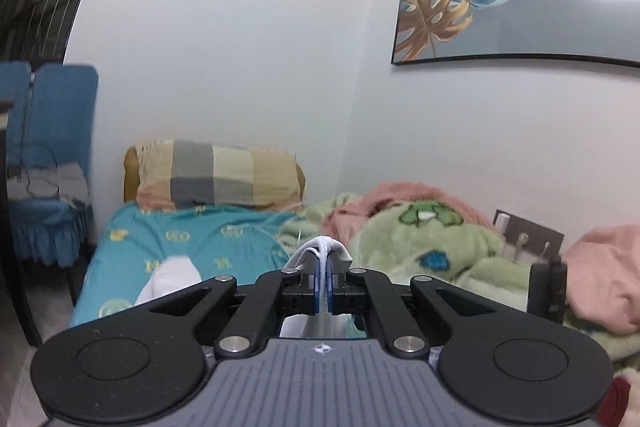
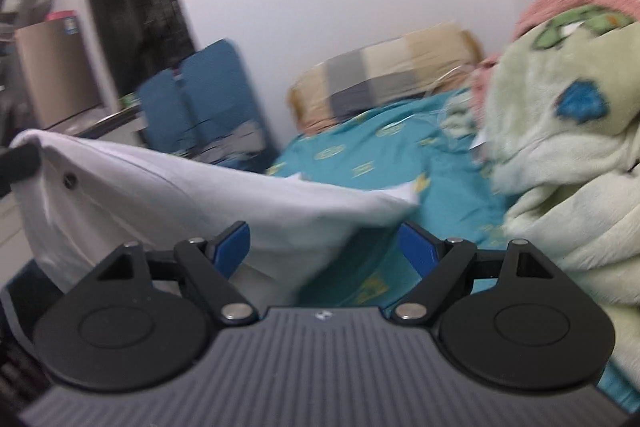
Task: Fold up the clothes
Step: 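Grasp the white T-shirt edge with the left gripper while the right gripper grasps another edge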
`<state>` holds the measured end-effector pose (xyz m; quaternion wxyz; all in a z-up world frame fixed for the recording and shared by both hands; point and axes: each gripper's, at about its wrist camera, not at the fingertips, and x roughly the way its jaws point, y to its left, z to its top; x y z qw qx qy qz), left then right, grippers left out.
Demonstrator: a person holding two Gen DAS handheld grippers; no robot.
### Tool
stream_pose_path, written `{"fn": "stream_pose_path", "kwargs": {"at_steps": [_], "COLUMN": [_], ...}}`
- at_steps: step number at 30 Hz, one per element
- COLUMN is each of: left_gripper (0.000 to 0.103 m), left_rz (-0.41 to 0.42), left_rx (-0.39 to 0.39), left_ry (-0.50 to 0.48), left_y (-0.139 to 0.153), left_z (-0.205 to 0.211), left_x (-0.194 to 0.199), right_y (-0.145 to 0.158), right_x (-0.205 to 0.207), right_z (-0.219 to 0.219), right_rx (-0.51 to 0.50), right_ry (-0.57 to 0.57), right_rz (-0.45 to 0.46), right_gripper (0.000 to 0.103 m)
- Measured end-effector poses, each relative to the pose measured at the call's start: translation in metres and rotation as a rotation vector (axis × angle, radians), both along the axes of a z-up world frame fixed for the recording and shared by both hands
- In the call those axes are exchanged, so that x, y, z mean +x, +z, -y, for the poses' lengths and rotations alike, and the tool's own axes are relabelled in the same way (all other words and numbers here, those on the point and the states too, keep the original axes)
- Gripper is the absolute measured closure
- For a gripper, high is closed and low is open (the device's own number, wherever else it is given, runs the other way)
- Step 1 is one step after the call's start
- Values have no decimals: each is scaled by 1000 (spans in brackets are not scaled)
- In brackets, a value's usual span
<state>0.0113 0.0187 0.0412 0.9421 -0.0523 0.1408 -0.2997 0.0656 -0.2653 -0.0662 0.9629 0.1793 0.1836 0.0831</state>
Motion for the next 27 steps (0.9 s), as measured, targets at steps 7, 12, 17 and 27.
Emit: {"fn": "stream_pose_path", "kwargs": {"at_steps": [7, 12, 17, 27], "left_gripper": [99, 99, 99, 98], "left_rz": [-188, -248, -298, -341], "left_rx": [-181, -184, -154, -101], "left_ry": [65, 68, 72, 123], "left_y": [-34, -49, -65, -81], "left_z": [-40, -52, -51, -36], "left_x": [27, 46, 55, 64], "right_y": [-13, -33, -49, -44], "right_x": [6, 30, 47, 51], "right_z": [-40, -69, -98, -71], "right_rx": [-73, -130, -207, -196], "right_ry": [176, 247, 347, 197], "right_rz": [-87, -148, -164, -211], "right_gripper": [37, 49, 51, 82]}}
